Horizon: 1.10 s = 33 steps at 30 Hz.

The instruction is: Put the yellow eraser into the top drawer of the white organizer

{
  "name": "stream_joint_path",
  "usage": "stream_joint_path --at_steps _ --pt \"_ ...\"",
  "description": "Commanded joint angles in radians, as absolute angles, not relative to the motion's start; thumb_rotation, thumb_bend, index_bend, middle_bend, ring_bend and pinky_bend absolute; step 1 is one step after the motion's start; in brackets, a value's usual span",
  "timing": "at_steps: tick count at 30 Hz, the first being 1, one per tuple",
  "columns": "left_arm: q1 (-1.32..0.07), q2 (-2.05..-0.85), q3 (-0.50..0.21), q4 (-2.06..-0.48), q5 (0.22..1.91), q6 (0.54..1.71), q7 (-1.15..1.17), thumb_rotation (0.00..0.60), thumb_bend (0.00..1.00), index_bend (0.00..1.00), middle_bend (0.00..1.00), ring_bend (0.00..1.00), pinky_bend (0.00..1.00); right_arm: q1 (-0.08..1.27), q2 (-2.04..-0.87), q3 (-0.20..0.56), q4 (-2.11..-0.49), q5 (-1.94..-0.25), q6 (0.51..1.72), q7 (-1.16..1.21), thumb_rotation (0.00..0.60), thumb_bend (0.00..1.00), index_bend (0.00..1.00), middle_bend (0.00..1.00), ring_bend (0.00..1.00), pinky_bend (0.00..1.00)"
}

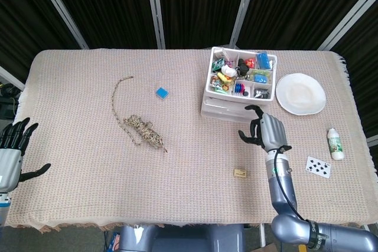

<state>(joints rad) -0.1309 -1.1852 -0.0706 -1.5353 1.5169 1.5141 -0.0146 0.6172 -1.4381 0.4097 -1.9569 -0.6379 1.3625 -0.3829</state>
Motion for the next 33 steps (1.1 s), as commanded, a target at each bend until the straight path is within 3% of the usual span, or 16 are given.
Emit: stream_joint_path --at_steps 1,19,28,33 --pt "-0.131 -1.185 -0.071 -1.536 1.517 1.514 -0.015 0.600 0.00 0.09 0.00 0.00 0.00 0.617 -1.440 0.408 -1.966 -0.657 1.381 -0.386 0.600 0.20 0.26 0.80 0.76 0.68" --pt "-0.132 -1.182 -0.071 -1.543 1.509 1.506 -0.012 0.600 0.00 0.09 0.00 0.00 0.00 0.647 -1.468 0.439 -1.880 -0.557 1.324 -0.375 0.600 0.20 0.26 0.80 0.76 0.68" --pt "-0.132 -1.180 -0.070 -1.545 1.508 1.504 -0.010 0.600 0.00 0.09 0.00 0.00 0.00 0.646 -1.472 0.431 -1.872 -0.549 1.324 -0.375 0.600 0.20 0.40 0.80 0.76 0.68" --pt "-0.132 -1.180 -0.070 -1.545 1.509 1.505 -0.010 0.600 0.00 0.09 0.00 0.00 0.00 0.641 -1.474 0.423 -1.884 -0.570 1.339 -0.371 0.600 0.20 0.42 0.80 0.76 0.68"
